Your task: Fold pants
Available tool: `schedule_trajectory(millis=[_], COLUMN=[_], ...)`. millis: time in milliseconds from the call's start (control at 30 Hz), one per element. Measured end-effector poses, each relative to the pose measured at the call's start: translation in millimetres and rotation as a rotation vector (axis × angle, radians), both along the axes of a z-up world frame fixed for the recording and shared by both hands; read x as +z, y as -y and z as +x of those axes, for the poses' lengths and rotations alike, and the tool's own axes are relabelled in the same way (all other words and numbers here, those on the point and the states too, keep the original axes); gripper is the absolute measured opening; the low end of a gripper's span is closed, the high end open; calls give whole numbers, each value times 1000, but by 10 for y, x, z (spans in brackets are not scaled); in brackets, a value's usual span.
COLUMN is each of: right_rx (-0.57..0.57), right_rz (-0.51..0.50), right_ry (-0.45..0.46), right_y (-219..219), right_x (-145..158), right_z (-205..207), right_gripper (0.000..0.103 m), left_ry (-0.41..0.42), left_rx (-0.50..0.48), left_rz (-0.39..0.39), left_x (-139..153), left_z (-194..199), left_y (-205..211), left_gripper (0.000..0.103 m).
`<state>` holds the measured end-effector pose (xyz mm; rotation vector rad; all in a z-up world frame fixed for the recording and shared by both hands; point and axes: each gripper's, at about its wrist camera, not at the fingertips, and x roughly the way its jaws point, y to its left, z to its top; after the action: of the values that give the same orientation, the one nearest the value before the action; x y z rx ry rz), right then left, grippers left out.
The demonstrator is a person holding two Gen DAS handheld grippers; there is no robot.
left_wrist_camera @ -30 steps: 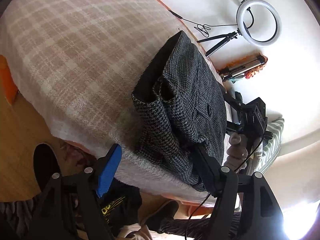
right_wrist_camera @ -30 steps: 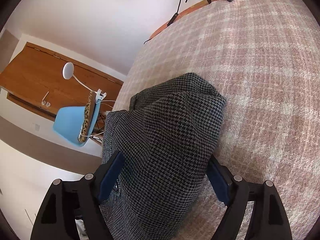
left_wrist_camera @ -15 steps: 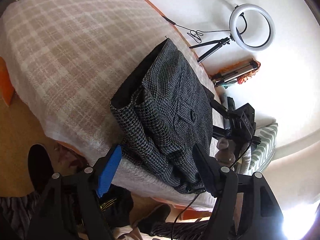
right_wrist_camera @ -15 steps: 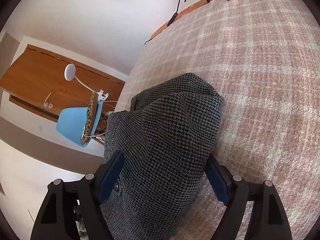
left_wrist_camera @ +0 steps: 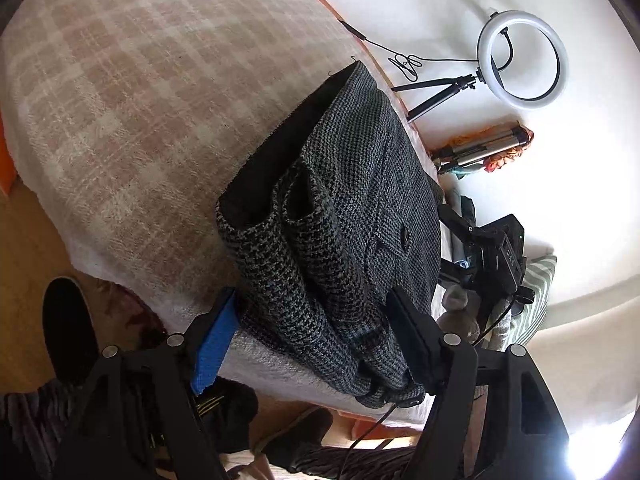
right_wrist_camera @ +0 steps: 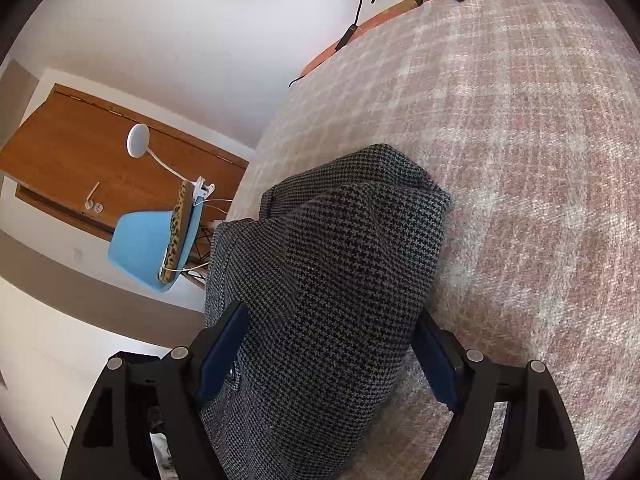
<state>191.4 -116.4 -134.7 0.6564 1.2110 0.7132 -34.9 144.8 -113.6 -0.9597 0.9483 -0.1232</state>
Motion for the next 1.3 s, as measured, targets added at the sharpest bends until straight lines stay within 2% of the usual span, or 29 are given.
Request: schedule_trajectory(millis=[167,233,267,300,333,367,400,433,467,567,733,867,967,1067,1167,1300], right_rx=[22,15,12,10,10,6,0,-9,-17,-21,2,-9,-25,-5,4,11], right_rz=[-5,-6,-19,-42,-57,-68,-71,-64,-59,-90,-176,-204,-209,-247,-264,-291], right_ry=[18,31,43,53,62,67,65,64,68,118,229,196,197,292,379,439], right_y=[-27,-57,-83,-120,-146,-161,-166,-156,-149,-176,-349,-349,-334,-346,-302,-188], right_x=[-13,-22,-21,-20,-20,-19,-16,-7,13,157,452,364,367,628,909,1206], right_z=[-5,-16,-24,-36,-44,-51,-55,-59,-66,-110,-189,-143,-156,-250,-333,-353], right_gripper=[81,80,76,66,62,53,43,38,30,22,20,19,19,17,16,16], left_ry=[11,19,26,31,26,31,34,41,45,61,82,72,79,111,122,153], left_rx=[-22,-27,-33,-36,-39,-41,-38,-31,-26,-12,-13,-17,-12,-37,-54,-73], left_rz=[44,84,122,167,213,250,265,267,267,244,259,262,230,258,229,207], left_x=[16,30,46,66,75,87,96,102,109,125,196,135,149,254,290,322], left_z=[52,131,177,216,253,275,283,274,260,199,143,172,172,155,215,353], left_y=[53,92,127,172,220,256,277,275,266,203,198,177,148,212,285,456], left_gripper=[73,73,73,71,63,60,58,53,49,39,33,33,32,30,30,29])
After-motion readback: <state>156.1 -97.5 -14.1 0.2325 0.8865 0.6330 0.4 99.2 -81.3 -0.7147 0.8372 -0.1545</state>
